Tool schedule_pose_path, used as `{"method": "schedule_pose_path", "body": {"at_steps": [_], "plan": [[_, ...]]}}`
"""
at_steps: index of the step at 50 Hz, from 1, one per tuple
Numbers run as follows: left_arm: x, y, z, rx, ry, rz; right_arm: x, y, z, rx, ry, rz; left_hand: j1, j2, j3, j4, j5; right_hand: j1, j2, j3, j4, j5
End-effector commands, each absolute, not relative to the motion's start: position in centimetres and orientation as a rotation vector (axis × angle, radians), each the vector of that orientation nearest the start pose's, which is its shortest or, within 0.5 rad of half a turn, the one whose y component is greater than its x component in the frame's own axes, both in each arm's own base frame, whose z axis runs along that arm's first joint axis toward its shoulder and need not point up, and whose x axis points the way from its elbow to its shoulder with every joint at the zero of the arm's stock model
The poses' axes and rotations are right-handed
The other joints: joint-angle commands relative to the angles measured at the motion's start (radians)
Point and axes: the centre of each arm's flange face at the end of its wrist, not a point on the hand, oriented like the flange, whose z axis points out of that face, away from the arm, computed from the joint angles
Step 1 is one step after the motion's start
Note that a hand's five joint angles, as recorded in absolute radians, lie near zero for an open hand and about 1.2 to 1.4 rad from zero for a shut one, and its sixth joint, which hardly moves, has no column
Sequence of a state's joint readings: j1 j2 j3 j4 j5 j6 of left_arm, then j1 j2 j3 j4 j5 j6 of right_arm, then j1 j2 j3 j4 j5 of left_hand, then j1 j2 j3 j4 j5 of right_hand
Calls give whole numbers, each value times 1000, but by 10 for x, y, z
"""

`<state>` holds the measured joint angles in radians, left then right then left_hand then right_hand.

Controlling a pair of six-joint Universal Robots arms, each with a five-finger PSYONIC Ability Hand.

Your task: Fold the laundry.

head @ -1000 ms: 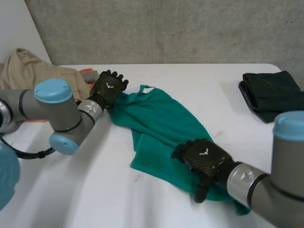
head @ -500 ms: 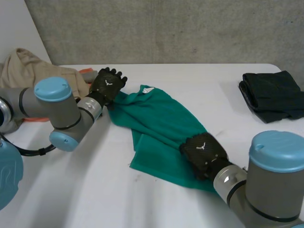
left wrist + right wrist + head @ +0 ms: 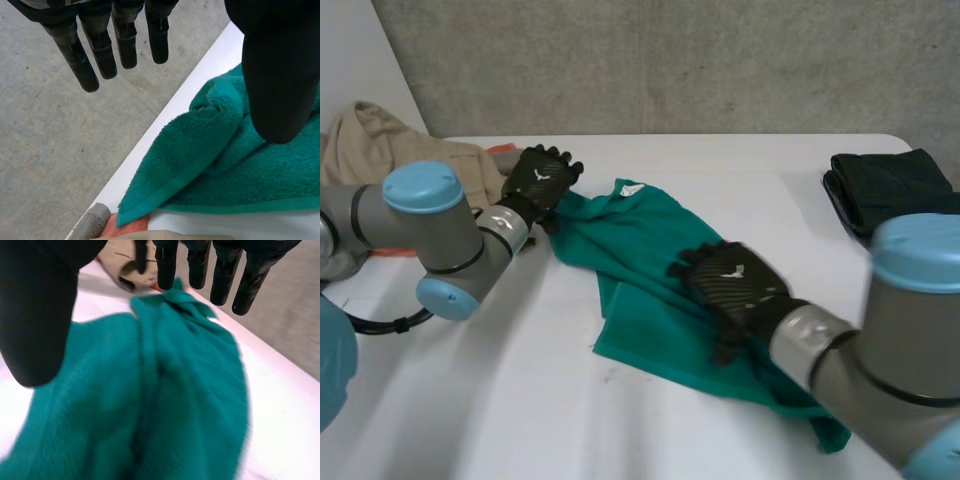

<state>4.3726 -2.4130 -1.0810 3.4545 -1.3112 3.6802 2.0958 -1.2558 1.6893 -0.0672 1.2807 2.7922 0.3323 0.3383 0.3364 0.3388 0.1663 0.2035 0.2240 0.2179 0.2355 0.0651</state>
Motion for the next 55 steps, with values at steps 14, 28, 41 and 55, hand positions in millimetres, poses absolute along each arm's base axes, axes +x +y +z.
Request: {"method": "schedule_pose_path", "body": {"at_steps": [14,28,41,55], "plan": [[-270,-370,183,1107,2049,-2231,385,-221,135,-1526,1764,-1571,63,57,59,57,55,131,111,117,99,95],[-263,-372,182,1086,2060,-2218,390,-227,120,-1535,1781,-1543,63,57,59,57,55,389,369,375,357,353],[-263,-372,183,1087,2058,-2220,389,-226,120,-1548,1791,-1527,63,57,59,57,55,858,838,844,826,822],[-266,-373,185,1084,2026,-2248,376,-215,172,-1506,1753,-1609,52,46,47,45,43,1193,1172,1178,1161,1157]]}}
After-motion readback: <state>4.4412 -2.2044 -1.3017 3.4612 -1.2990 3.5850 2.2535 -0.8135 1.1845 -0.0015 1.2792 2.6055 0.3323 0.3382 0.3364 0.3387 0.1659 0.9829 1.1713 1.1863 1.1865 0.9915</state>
